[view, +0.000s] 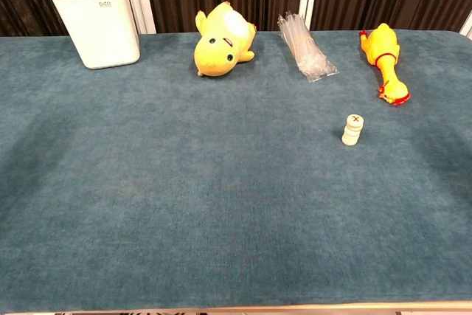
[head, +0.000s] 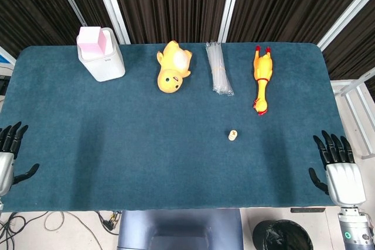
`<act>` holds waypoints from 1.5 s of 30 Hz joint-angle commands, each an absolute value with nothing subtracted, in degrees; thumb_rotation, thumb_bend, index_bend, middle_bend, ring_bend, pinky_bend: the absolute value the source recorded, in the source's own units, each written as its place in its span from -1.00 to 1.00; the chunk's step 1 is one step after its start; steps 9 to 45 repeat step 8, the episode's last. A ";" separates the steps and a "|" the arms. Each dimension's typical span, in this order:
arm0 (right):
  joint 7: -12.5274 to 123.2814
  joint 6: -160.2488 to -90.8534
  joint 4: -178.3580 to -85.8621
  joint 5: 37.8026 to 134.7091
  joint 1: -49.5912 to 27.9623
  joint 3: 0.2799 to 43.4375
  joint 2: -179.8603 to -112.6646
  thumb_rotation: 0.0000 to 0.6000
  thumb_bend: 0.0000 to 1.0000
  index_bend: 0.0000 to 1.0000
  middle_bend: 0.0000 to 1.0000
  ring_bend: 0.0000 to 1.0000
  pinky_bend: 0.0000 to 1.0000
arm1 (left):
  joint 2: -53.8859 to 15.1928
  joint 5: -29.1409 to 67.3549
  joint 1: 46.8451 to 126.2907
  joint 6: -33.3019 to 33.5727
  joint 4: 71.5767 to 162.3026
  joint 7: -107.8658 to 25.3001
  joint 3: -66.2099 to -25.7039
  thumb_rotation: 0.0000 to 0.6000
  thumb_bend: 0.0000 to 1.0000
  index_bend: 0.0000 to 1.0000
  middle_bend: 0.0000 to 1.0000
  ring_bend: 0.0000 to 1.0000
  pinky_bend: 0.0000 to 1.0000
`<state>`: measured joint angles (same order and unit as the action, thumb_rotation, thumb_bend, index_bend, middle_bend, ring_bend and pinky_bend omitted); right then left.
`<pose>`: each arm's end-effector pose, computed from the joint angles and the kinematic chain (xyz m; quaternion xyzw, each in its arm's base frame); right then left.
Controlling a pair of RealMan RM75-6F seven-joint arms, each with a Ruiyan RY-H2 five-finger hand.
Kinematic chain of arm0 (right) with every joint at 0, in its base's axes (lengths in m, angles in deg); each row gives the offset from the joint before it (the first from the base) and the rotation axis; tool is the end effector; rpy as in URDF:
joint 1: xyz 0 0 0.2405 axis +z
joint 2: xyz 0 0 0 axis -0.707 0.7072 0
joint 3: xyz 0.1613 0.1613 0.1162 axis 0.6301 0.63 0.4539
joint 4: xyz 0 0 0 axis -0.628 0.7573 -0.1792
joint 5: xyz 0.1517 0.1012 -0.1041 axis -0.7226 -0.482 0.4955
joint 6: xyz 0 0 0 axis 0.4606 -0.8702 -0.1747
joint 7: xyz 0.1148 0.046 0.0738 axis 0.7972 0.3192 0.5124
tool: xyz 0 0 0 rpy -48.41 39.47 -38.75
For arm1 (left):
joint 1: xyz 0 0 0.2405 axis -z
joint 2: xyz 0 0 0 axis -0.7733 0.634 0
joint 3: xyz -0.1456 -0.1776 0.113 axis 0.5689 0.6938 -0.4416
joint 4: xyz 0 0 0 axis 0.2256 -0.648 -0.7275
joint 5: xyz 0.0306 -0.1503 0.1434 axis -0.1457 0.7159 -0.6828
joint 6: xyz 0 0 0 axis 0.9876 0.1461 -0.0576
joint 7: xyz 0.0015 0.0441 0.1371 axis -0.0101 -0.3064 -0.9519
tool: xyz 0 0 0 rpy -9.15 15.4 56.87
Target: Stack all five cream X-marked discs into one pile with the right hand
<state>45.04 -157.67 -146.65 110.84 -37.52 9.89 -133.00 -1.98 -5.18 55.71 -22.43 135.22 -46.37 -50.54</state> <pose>-0.2978 -0.1773 0.1449 0.6037 -0.3027 0.4040 0.6170 -0.3114 0.1851 0.1586 -0.5992 -0.3487 -0.3740 0.6160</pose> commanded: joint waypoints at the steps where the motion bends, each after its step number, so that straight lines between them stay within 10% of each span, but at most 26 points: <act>1: 45.32 -156.94 -146.41 110.94 -37.80 9.87 -132.66 1.00 -0.18 -0.84 -1.00 -1.00 -0.98 | -2.18 -5.49 55.88 -22.22 134.90 -46.43 -50.72 1.00 -0.66 -0.90 -1.00 -1.00 -0.92; 45: 46.04 -156.43 -146.86 111.29 -38.46 10.90 -132.38 1.00 -0.17 -0.84 -1.00 -1.00 -0.98 | -2.33 -6.20 55.93 -22.42 134.70 -46.63 -51.02 1.00 -0.66 -0.90 -1.00 -1.00 -0.92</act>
